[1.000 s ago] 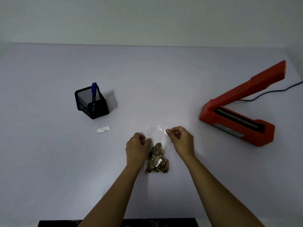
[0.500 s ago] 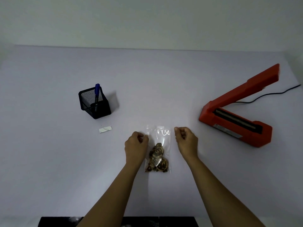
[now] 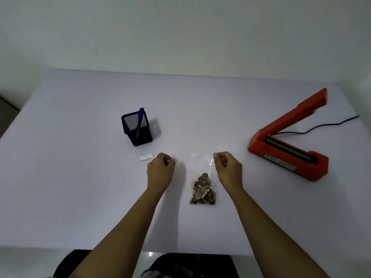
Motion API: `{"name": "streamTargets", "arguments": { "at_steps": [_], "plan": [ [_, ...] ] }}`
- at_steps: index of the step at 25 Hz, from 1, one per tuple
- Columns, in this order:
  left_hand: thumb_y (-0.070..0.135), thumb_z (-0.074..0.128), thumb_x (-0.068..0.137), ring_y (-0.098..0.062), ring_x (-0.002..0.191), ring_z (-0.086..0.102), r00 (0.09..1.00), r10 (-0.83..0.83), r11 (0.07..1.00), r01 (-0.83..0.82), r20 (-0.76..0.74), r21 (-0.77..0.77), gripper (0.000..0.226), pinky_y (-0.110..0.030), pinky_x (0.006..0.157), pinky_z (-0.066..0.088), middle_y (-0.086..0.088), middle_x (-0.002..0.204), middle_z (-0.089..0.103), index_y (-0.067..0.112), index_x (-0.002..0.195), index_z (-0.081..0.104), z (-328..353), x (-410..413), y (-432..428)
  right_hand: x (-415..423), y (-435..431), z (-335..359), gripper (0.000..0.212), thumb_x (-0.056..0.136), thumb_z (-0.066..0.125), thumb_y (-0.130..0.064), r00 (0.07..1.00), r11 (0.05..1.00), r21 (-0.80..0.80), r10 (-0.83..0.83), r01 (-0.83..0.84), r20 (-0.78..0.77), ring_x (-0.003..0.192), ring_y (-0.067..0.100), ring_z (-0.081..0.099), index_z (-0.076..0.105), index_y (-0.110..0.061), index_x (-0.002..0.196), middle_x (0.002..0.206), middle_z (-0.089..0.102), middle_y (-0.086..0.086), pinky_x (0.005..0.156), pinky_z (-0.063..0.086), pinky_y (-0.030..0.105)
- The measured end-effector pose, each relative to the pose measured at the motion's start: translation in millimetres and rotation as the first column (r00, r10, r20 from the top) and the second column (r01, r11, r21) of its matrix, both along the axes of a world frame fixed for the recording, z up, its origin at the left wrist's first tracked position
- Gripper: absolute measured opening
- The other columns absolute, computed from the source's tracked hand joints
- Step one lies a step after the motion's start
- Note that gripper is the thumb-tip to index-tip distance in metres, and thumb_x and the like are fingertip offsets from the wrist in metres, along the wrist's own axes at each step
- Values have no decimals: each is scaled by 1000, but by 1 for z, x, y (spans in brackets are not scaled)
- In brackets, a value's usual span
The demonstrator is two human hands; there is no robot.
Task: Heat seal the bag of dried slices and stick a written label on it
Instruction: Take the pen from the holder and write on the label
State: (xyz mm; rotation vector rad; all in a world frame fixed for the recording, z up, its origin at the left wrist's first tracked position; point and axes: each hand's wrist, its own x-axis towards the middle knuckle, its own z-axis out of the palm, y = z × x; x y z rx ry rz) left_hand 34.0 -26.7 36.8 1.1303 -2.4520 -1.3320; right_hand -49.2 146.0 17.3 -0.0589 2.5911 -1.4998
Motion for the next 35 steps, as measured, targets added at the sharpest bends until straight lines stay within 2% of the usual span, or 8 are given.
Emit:
{"name": "streamTargets", "arguments": {
  "at_steps": [7, 10, 14, 19, 22, 24, 29, 35],
  "plan": [
    [19, 54, 90, -16, 76, 55, 988, 157, 987, -157, 8, -36, 19, -23, 66, 39, -2, 86, 62, 5, 99, 62, 10, 28, -32, 8, -42, 8, 19, 90, 57, -26, 983, 984, -9, 180, -181, -14, 66, 11, 57, 65, -8, 89, 71, 63, -1, 59, 42, 13],
    [18, 53, 90, -16, 75, 55, 973, 228, 972, -226, 23, -64, 18, -17, 56, 37, -5, 91, 65, 5, 100, 62, 10, 36, -43, 3, -67, 11, 20, 90, 57, -26, 961, 961, -13, 275, -275, -17, 64, 13, 57, 65, -8, 88, 70, 63, 0, 58, 42, 14],
    [19, 52, 91, -15, 73, 55, 946, 324, 943, -323, -2, -75, 19, -14, 55, 37, -9, 94, 68, 5, 100, 63, 15, 39, -63, -5, -100, 14, 20, 90, 57, -28, 919, 919, -8, 393, -393, -22, 67, 14, 57, 65, -9, 91, 71, 62, -1, 60, 43, 16],
    [23, 47, 94, -18, 91, 57, 935, 350, 930, -355, -63, -97, 28, -23, 76, 36, -11, 110, 67, 3, 109, 61, 24, 20, -103, -32, -161, 27, 21, 91, 56, -27, 884, 888, 8, 459, -460, -90, 75, 12, 59, 65, -10, 100, 86, 68, 4, 70, 44, 22],
    [29, 40, 97, -27, 113, 54, 951, 308, 950, -309, -22, -47, 39, -25, 84, 36, -13, 122, 62, 3, 120, 56, 22, 0, -128, -55, -197, 34, 26, 91, 55, -26, 874, 886, 32, 462, -463, -148, 83, 12, 59, 64, -9, 108, 101, 68, 8, 78, 45, 21],
    [35, 34, 98, -32, 118, 51, 965, 260, 966, -260, 24, -5, 47, -32, 90, 39, -15, 124, 60, 2, 127, 51, 15, -16, -145, -71, -220, 32, 31, 91, 56, -28, 873, 884, 64, 467, -463, -142, 90, 16, 62, 62, -8, 113, 108, 65, 11, 82, 45, 22],
    [36, 22, 101, -28, 89, 52, 985, 167, 977, -170, 32, 126, 47, -30, 73, 35, -8, 94, 57, 3, 107, 55, 2, -34, -156, -87, -256, 15, 35, 87, 60, -33, 840, 839, 129, 539, -529, -65, 97, 21, 62, 63, -10, 114, 112, 62, 12, 90, 51, 37],
    [34, 19, 102, -24, 83, 51, 985, 173, 976, -172, 10, 131, 48, -28, 70, 35, -16, 103, 63, 3, 112, 55, -8, -38, -152, -80, -261, 10, 23, 84, 65, -30, 882, 885, 14, 466, -466, -71, 93, 16, 61, 69, -13, 99, 103, 66, 5, 86, 53, 34]
  ]
}}
